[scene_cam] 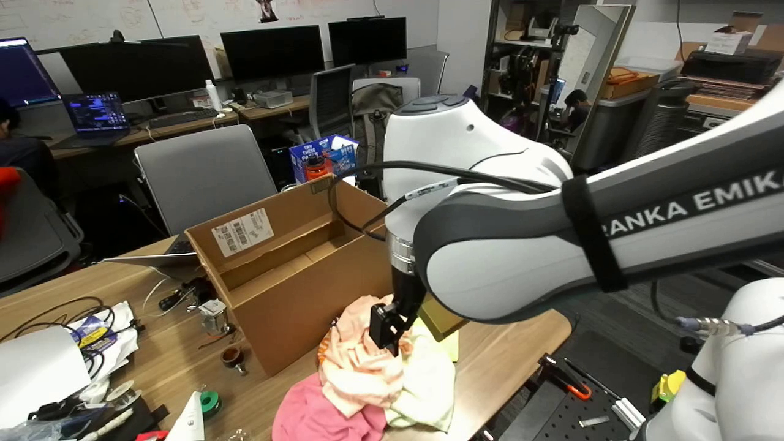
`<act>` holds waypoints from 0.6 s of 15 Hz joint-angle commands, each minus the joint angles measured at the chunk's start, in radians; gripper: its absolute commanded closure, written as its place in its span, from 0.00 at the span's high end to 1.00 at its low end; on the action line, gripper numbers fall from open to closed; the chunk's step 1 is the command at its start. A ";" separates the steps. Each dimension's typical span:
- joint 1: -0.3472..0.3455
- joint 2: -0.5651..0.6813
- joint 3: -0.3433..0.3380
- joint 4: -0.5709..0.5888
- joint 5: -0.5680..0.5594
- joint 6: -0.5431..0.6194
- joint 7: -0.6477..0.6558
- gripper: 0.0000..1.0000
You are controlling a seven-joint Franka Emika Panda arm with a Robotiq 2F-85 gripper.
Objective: Put the peach shirt, the green and yellow towels and the pink shirt in the box respectively
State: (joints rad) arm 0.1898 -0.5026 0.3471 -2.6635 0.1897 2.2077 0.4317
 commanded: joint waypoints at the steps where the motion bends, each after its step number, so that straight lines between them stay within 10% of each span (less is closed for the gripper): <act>1: -0.024 0.069 0.014 0.025 -0.085 0.091 0.018 1.00; 9: -0.046 0.278 0.042 0.093 -0.262 0.274 0.095 1.00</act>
State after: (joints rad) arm 0.1644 -0.3145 0.3688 -2.6303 -0.0083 2.4465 0.4775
